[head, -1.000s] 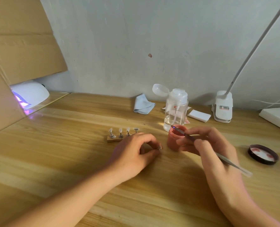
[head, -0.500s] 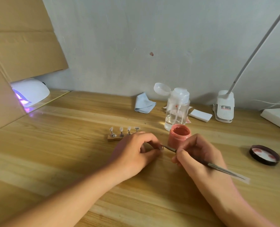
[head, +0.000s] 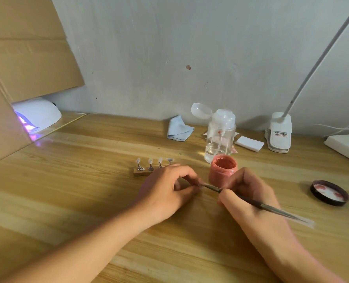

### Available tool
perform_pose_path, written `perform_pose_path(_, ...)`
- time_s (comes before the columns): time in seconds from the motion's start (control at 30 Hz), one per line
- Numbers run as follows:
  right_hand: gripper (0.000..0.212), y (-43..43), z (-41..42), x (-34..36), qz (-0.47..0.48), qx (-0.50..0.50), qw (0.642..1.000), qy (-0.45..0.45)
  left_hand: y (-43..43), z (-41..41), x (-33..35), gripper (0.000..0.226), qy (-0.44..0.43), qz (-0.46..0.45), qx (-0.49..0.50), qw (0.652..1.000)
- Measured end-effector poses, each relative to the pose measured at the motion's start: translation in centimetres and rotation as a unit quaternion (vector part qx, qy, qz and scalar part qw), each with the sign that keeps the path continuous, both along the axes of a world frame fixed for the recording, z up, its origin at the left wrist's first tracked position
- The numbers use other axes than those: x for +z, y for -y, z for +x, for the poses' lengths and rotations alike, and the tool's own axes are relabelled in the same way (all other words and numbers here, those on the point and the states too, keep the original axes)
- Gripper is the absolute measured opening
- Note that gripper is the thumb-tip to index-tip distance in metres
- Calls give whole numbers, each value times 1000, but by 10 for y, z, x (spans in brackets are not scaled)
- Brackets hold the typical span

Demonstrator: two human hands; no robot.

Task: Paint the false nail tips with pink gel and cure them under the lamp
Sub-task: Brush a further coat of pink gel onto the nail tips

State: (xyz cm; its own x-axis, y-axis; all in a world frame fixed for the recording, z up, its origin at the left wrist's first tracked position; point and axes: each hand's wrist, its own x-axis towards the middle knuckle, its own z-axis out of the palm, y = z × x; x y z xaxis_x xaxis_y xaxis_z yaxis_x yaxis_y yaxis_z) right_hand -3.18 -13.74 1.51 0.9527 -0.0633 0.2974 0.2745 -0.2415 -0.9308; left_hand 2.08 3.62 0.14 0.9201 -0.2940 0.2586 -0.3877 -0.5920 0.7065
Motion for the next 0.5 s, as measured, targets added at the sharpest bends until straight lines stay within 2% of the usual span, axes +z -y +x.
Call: perform_pose_path(0.5, 12, 0, 2, -4, -12, 16, 1000, 13, -1, 1, -1, 16, 5, 1, 0, 1000)
